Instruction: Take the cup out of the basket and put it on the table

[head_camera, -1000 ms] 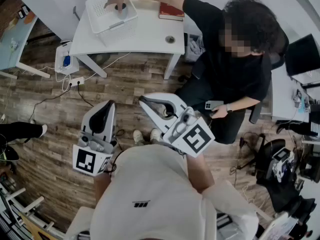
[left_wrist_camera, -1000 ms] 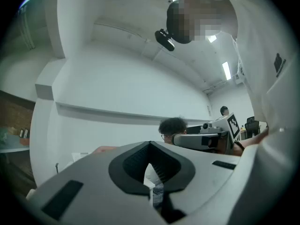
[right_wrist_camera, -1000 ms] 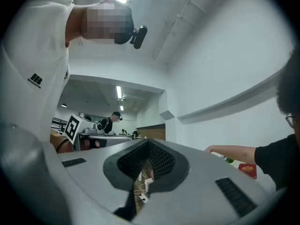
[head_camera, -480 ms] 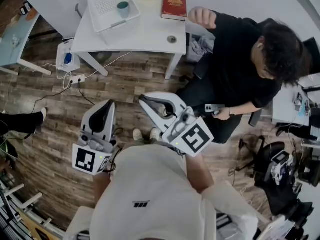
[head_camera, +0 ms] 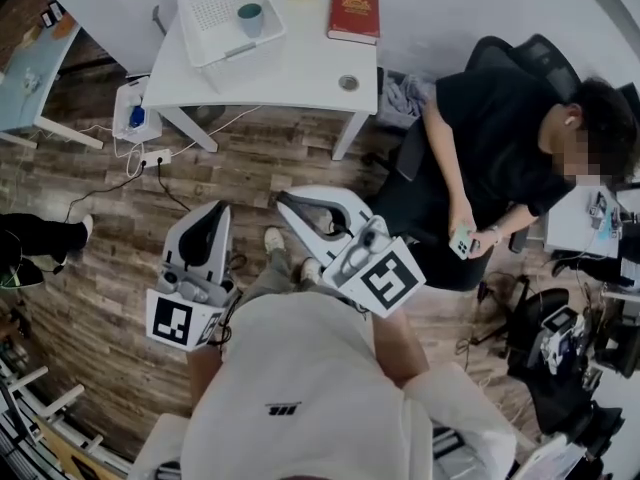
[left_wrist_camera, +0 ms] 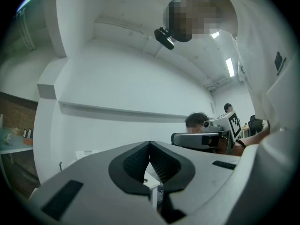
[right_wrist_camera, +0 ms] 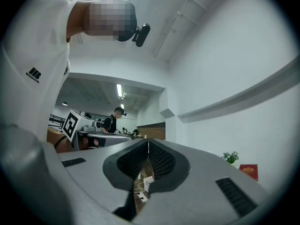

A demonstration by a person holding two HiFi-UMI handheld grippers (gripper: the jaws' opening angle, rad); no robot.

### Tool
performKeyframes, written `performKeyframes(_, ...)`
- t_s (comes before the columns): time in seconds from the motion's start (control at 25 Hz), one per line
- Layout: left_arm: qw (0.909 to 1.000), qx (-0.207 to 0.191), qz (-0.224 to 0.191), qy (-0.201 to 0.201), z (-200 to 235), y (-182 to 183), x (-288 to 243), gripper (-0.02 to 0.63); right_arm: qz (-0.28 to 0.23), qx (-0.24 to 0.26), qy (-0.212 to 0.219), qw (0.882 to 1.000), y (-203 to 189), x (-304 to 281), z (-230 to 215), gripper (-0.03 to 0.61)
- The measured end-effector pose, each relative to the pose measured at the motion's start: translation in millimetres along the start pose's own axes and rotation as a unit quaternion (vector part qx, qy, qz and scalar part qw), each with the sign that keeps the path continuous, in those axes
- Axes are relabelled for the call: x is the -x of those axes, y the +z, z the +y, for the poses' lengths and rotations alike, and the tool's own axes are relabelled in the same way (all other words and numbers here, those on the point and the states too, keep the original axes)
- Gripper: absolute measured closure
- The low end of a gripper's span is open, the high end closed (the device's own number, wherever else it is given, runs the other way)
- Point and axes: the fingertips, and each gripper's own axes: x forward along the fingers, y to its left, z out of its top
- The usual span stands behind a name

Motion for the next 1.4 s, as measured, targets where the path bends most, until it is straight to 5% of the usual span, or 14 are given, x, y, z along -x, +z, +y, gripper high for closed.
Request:
performKeyframes(1.08, 0.9984, 0.015, -0.006, -0.054, 143, -14, -59, 0.604, 0.041, 0.021, -0.057, 0.997, -30, -131, -72, 0.565)
performKeyframes(1.4, 0.9989, 0.014, -0.005, -0.043, 168, -20, -92, 0.604, 0.042, 0.015, -0.047, 0.998, -37, -152, -108, 0.565)
